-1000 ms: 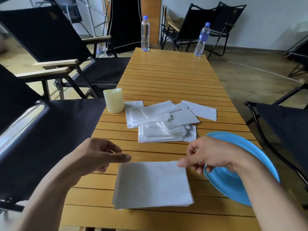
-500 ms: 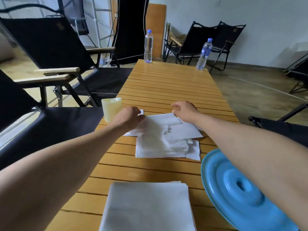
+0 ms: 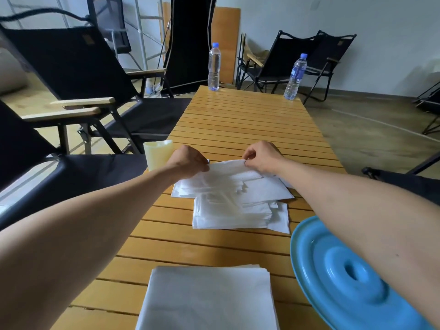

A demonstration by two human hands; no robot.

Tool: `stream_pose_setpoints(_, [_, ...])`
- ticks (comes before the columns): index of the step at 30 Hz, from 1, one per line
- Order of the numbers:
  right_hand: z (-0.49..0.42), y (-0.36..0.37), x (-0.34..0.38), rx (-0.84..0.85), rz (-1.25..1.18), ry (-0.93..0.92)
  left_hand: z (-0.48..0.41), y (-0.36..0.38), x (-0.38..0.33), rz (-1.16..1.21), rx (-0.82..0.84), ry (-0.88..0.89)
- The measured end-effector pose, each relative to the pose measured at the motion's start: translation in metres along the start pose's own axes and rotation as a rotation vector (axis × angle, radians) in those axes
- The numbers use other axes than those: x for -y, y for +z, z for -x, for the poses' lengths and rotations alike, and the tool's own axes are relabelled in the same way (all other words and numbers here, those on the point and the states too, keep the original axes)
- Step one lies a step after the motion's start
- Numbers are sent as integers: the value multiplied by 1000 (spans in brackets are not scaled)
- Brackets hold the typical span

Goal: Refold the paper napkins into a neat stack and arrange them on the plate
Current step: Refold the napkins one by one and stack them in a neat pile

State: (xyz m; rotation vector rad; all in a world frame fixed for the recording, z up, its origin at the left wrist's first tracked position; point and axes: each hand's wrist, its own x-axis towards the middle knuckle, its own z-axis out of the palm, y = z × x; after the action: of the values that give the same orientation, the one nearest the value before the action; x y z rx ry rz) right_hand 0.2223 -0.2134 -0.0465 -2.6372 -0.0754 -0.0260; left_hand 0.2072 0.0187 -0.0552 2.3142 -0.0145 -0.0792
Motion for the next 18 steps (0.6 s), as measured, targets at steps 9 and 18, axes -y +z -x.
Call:
stream_pose_setpoints(9, [44, -40, 18, 3, -665, 73, 30, -32, -11, 452, -7, 13])
stream_pose_setpoints(18, [112, -53, 39, -2, -1038, 113, 88, -63, -16, 711, 239, -11])
